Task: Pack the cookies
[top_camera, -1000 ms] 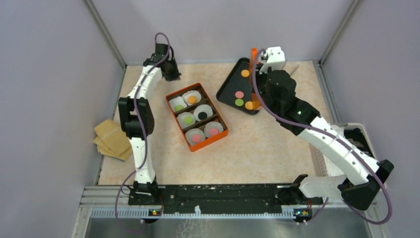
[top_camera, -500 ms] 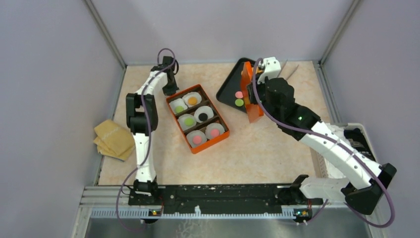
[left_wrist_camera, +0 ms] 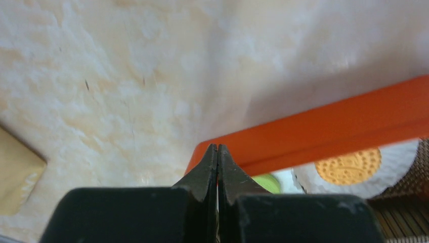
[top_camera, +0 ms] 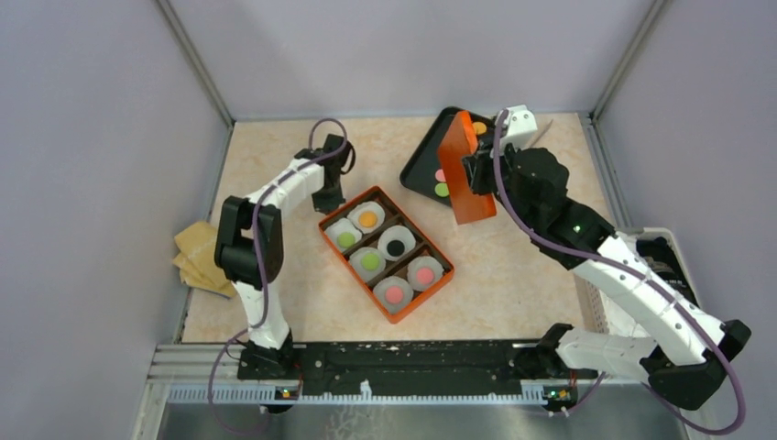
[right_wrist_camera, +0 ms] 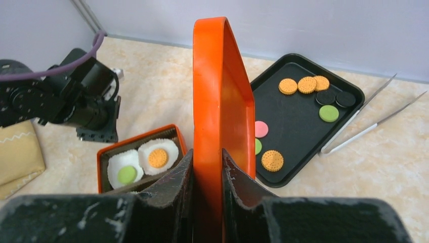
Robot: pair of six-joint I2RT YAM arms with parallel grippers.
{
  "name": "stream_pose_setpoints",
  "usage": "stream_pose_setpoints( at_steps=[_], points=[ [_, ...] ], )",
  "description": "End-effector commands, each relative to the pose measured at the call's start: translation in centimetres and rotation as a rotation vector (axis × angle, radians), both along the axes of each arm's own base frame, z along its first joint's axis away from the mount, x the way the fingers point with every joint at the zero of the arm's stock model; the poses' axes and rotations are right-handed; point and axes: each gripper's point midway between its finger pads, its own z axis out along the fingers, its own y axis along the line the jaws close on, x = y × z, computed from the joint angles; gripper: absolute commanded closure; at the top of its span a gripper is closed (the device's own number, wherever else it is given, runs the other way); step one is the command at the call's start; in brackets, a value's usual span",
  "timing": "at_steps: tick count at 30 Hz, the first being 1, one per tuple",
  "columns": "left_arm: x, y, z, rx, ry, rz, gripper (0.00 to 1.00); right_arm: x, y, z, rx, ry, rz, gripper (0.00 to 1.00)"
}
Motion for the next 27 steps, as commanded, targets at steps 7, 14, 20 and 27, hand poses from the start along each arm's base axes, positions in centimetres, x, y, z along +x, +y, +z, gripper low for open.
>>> stream_pose_setpoints(
  at_steps=[7,14,20,27],
  points=[
    [-3.2,-8.5,8.5,-0.084,-0.227,-0.212,1.0,-2.2,-3.9,8.2,0.135,-0.188,-0.072,1.0],
    [-4.8,-16.8,6.8,-0.243,-0.195,-0.485,1.0,-3.4,-6.9,11.6,0.132,-0.243,-0.144,1.0],
    [-6.0,-20.5,3.2,-0.255,-0.109,-0.585,1.0,-4.1,-8.3,12.0,0.145,-0.247,-0.176,1.0],
    [-4.8,-23.6,1.5,-0.318,-0.114,-0.624,1.0,-3.9,-8.2,11.1,0.144,-0.228,-0.182,1.0]
  ],
)
